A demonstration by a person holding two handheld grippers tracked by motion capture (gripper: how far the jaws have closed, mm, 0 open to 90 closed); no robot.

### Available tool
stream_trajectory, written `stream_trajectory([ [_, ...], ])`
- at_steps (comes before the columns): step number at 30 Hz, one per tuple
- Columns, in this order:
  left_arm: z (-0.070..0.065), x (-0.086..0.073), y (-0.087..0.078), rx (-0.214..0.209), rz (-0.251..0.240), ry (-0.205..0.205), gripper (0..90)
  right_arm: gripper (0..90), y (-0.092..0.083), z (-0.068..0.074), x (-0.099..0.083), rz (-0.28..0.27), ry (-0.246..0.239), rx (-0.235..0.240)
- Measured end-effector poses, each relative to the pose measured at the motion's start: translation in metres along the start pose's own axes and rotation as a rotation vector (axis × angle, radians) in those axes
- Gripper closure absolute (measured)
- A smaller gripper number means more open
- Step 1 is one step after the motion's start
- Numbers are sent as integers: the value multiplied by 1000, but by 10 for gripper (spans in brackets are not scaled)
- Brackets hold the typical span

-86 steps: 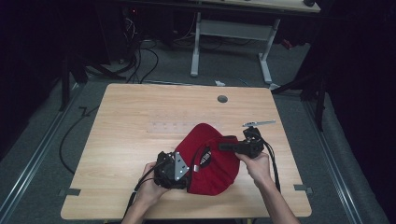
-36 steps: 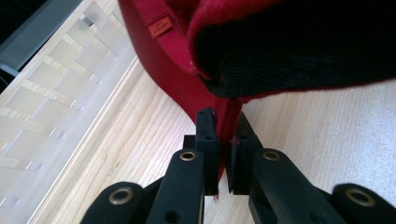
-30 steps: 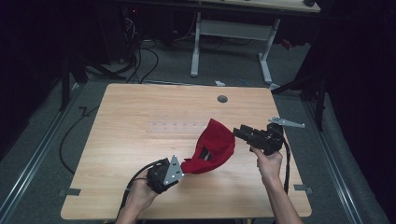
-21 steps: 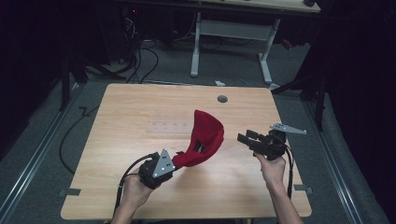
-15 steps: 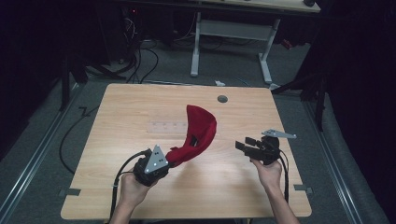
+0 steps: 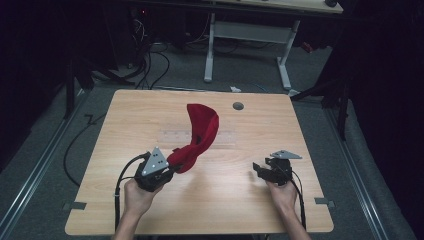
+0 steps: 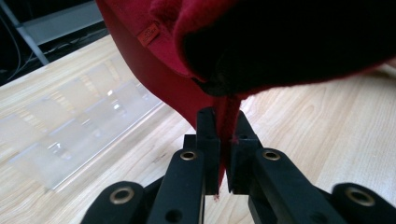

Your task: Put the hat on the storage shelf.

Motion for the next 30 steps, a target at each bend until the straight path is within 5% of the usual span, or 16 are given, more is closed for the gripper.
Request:
stream_trajectory([
  [7,15,11,-2,23,-12,-55,859,384,7,-1,-10,31,-55,-67],
  [11,19,17,2,33,-20,-60,858,369,7,-1,-10,34,-61,-62],
  [30,42,57,12,68,-95,-212,858,360,7,-2,-11,34,-52,-58],
])
Point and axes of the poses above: each handheld gripper's, and its own axes: y roughly forward along the jaws, x roughly out of its top, z roughly to its left, the point moved 9 cm from there along y, roughly forward along the jaws, and after that the axes turned 13 degrees about x, right-handed, at the moved point
